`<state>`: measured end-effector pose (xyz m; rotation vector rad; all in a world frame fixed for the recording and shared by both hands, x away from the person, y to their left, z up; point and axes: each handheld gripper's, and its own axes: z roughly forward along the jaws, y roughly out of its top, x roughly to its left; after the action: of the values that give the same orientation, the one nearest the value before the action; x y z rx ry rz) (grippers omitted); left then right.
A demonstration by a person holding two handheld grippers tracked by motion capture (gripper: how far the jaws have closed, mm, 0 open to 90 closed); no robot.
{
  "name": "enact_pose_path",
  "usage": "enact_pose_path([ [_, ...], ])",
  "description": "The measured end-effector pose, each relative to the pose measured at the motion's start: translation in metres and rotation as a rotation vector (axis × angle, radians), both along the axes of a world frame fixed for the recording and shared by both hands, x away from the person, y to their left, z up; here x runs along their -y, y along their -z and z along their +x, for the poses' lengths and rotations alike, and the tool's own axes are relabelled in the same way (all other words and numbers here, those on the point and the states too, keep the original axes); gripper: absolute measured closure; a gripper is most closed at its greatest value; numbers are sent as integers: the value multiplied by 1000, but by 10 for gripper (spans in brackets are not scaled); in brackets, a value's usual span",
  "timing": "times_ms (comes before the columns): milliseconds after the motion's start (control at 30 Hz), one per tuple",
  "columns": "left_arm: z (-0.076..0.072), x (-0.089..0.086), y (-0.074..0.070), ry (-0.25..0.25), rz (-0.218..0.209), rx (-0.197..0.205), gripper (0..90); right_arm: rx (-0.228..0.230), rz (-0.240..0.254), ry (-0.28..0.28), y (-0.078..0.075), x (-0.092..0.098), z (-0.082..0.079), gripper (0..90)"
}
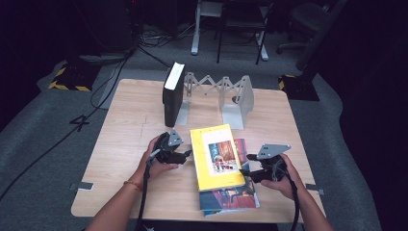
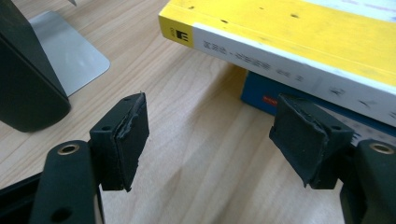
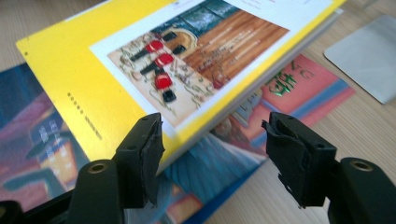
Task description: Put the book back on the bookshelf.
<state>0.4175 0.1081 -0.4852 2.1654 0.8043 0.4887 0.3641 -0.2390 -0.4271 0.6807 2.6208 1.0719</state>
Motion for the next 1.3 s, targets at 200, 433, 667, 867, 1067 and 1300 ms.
enact_pose_path([
  [200, 8, 5, 2, -17, 2, 12, 270, -63, 3, -6, 6, -13, 12, 283],
  [433, 14, 8, 3, -12, 23, 23, 274, -188, 33, -28, 14, -16, 32, 172],
  [667, 20, 7, 1, 36, -2, -13, 320, -223, -23, -70, 12, -30, 41, 116],
  [867, 21, 7, -2, 63, -26, -12, 473, -174, 3, -70, 13, -33, 40, 125],
  [1067, 22, 7, 0, 51, -17, -17, 442, -115, 118, -72, 4, -33, 39, 327],
  [1300, 26, 7, 2, 46, -29, -35, 416, -135, 105, -80, 7, -45, 50, 393],
])
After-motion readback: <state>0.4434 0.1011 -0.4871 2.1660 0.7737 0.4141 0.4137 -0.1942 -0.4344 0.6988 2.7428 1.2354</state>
